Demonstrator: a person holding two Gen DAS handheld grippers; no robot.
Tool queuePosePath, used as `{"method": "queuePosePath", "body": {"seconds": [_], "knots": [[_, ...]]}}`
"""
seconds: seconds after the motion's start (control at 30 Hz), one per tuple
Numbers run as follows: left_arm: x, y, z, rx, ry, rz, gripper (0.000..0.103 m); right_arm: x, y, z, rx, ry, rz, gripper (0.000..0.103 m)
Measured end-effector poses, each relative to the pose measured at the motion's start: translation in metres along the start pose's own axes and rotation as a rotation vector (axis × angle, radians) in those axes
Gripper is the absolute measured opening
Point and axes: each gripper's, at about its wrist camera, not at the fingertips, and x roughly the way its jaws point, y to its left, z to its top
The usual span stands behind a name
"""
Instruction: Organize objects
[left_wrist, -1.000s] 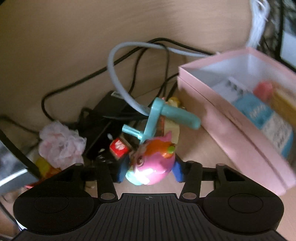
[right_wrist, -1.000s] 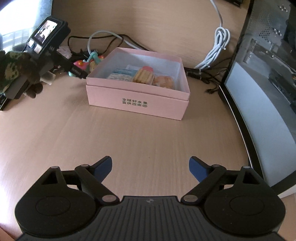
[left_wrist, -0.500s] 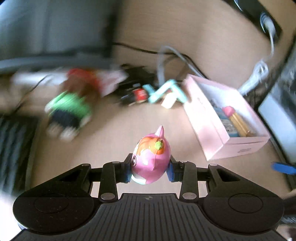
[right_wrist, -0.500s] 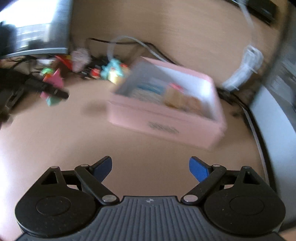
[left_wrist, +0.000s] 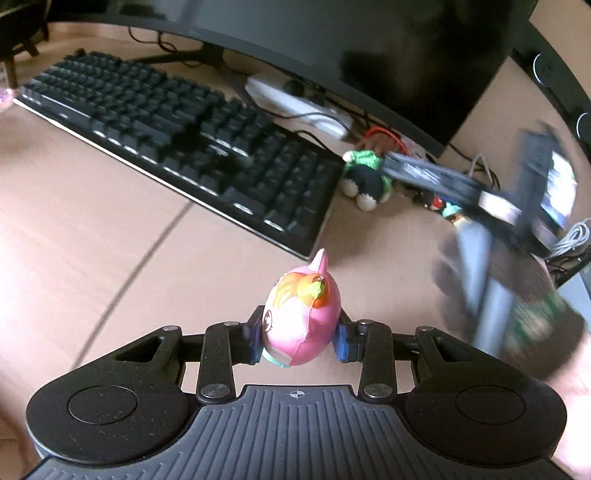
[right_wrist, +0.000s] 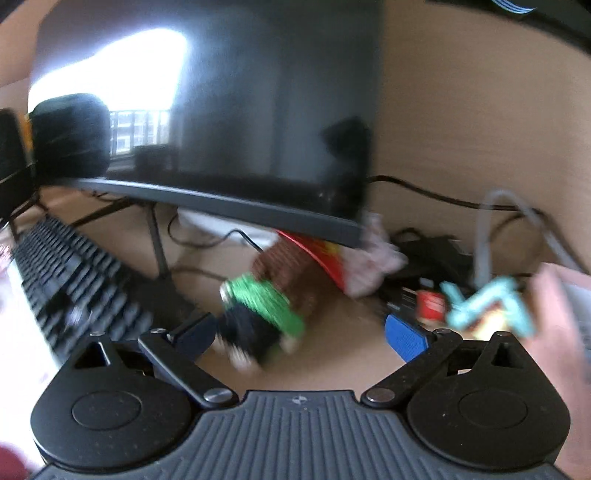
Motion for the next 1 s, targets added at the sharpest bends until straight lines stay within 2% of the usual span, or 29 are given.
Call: {"method": "queuePosePath", "body": {"seconds": [0.07,0.2,0.3,0.43,0.5,0.57,0.6,0.7,0.73,0.77,0.8,1.0], "knots": [[-0.006,0.002,0.001,-0.001,-0.005,0.001,0.039,0.022,0.007,0.007,0.038,-0.009,-0.023,0.099],[-0.012,0.003,0.003,0.011,-0.006,-0.004,0.039,0.06,0.007,0.02,0.082,0.038,-0.05,0.077],[-0.005,0.005,0.005,0.005,0.004,-0.014,0.039,0.049,0.001,0.019,0.06,0.045,-0.027,0.067],[0.016,-0.002,0.014,0.003,0.026,-0.06,0.039,0.01,-0.008,-0.001,0.015,0.094,0.016,0.066],[0.026,-0.009,0.019,0.01,0.043,-0.089,0.039,-0.015,-0.018,-0.008,0.014,0.154,0.119,0.071],[0.035,-0.017,0.023,0.025,0.055,-0.106,0.039,-0.039,-0.029,-0.009,0.003,0.139,0.169,0.079],[0.038,-0.021,0.024,0.031,0.059,-0.114,0.039,-0.051,-0.036,-0.007,-0.033,0.096,0.137,0.083],[0.047,-0.03,0.025,0.038,0.074,-0.129,0.039,-0.06,-0.047,-0.002,-0.169,0.003,0.011,0.082],[0.049,-0.032,0.024,0.038,0.081,-0.13,0.039,-0.054,-0.048,0.0,-0.213,-0.005,-0.027,0.079],[0.051,-0.033,0.023,0.036,0.088,-0.131,0.039,-0.046,-0.049,0.003,-0.256,-0.008,-0.054,0.069],[0.052,-0.034,0.022,0.037,0.095,-0.135,0.039,-0.037,-0.048,0.007,-0.288,-0.008,-0.055,0.063],[0.04,-0.027,0.02,0.03,0.086,-0.117,0.039,0.013,-0.018,0.022,-0.54,-0.026,-0.026,0.062]]}}
